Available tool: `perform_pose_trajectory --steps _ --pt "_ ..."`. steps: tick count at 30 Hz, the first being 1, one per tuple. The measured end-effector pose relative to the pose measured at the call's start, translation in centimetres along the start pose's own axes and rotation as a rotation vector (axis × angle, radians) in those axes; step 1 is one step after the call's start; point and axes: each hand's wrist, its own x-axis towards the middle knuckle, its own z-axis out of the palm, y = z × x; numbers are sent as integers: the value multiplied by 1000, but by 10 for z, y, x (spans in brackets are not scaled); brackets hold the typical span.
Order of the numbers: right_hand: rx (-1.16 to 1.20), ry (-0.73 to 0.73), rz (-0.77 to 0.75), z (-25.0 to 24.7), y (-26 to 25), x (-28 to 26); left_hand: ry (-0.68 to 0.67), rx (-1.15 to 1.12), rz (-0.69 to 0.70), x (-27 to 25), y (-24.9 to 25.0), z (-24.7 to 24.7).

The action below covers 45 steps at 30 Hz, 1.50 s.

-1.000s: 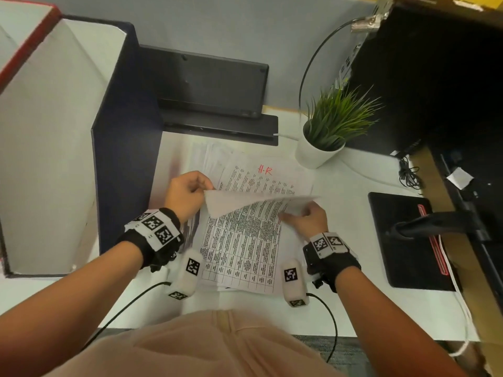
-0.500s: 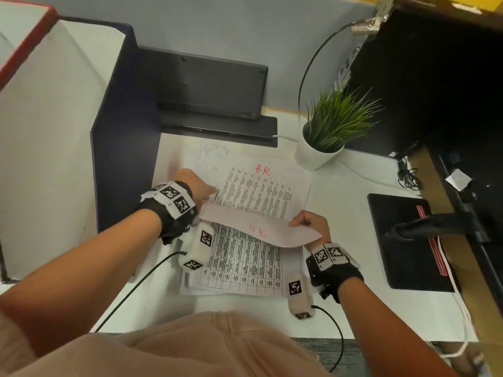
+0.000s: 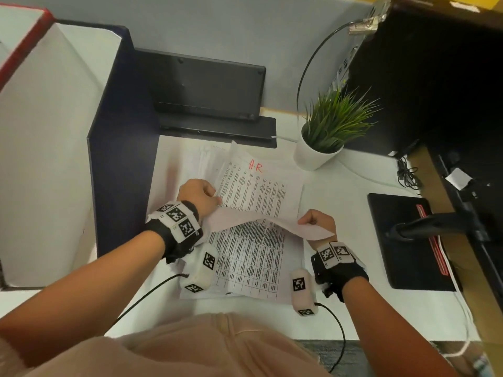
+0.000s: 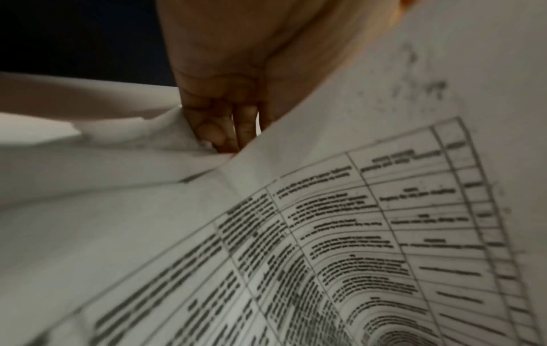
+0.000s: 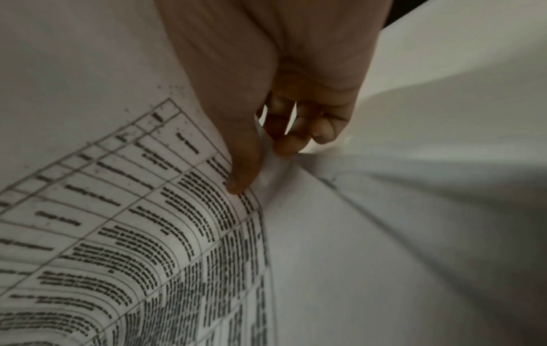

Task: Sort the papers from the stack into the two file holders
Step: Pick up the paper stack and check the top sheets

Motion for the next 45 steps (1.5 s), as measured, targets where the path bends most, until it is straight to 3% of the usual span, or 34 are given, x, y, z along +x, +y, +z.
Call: perform_pose_trajectory --steps 2,6,11,14,17,20,28,33,45 --pt "-51 10 22 -3 -5 0 -44 -82 58 -4 -3 -1" --pt "89 -73 118 -5 -17 0 -111 -174 134 -10 -7 -6" --pt "-6 -150 98 -2 -18 3 -202 -112 177 -13 -1 -16" --pt "102 -102 54 1 -10 3 -84 16 147 -10 4 -19" --pt "341 -88 134 1 -3 2 56 99 41 -4 8 -20" --pt "342 -101 141 2 -1 0 46 170 -32 -1 11 -19" --pt "487 -69 278 4 -3 4 71 231 -72 2 9 -17" --pt "418 -57 210 5 -7 2 22 197 -156 -2 11 -19" --pt "612 -22 331 5 -17 0 28 137 56 -7 5 -16"
